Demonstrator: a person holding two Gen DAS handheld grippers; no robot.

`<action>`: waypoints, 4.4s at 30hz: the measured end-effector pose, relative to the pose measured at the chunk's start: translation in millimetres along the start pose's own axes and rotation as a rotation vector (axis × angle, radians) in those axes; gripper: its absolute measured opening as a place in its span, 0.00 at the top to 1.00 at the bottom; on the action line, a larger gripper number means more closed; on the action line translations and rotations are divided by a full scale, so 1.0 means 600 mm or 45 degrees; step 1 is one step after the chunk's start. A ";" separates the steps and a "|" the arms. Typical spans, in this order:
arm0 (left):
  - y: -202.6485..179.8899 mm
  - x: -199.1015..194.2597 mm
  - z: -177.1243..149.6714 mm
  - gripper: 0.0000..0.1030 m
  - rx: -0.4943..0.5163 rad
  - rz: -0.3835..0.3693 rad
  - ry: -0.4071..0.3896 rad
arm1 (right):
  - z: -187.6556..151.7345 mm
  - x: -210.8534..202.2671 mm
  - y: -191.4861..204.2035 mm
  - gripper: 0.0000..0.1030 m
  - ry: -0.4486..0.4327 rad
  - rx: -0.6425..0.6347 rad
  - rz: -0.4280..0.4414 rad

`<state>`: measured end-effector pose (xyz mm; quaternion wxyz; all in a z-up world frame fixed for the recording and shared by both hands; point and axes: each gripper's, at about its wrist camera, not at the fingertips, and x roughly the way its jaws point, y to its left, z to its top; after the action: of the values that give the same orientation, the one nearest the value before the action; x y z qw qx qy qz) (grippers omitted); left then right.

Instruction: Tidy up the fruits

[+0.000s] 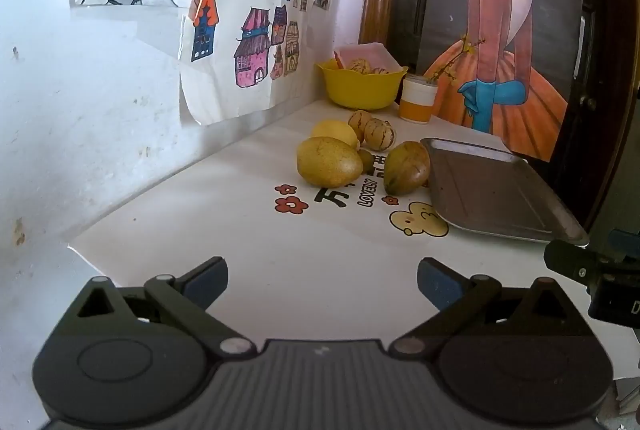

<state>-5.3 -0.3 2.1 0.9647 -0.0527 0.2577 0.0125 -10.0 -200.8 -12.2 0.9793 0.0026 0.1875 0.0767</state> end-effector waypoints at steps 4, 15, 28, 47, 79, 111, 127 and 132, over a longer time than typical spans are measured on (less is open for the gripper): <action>0.000 0.002 0.001 0.00 -0.001 0.000 0.000 | 0.000 0.000 0.000 0.01 0.006 -0.006 0.001; 0.009 -0.001 0.002 0.00 -0.012 -0.009 0.004 | -0.003 0.004 0.004 0.01 0.032 -0.027 -0.008; 0.009 -0.001 0.002 0.00 -0.013 -0.009 0.004 | -0.002 0.002 0.005 0.01 0.034 -0.030 -0.010; 0.010 -0.002 0.002 0.00 -0.015 -0.009 0.004 | -0.003 0.001 0.005 0.01 0.034 -0.032 -0.009; 0.006 0.008 0.037 0.00 0.048 0.039 0.006 | 0.026 0.005 0.006 0.01 0.009 -0.100 0.060; 0.032 0.204 0.163 0.00 0.091 -0.058 0.120 | 0.144 0.238 0.016 0.01 0.178 -0.478 0.388; 0.038 0.298 0.171 0.08 -0.054 -0.183 0.294 | 0.152 0.379 0.032 0.27 0.416 -0.345 0.622; 0.038 0.305 0.167 0.20 -0.093 -0.209 0.305 | 0.152 0.387 0.039 0.28 0.424 -0.334 0.623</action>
<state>201.9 32.9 -5.1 0.9222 -0.1099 0.3653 -0.0634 233.2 -140.2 -11.8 0.8796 -0.0911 0.3273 0.3328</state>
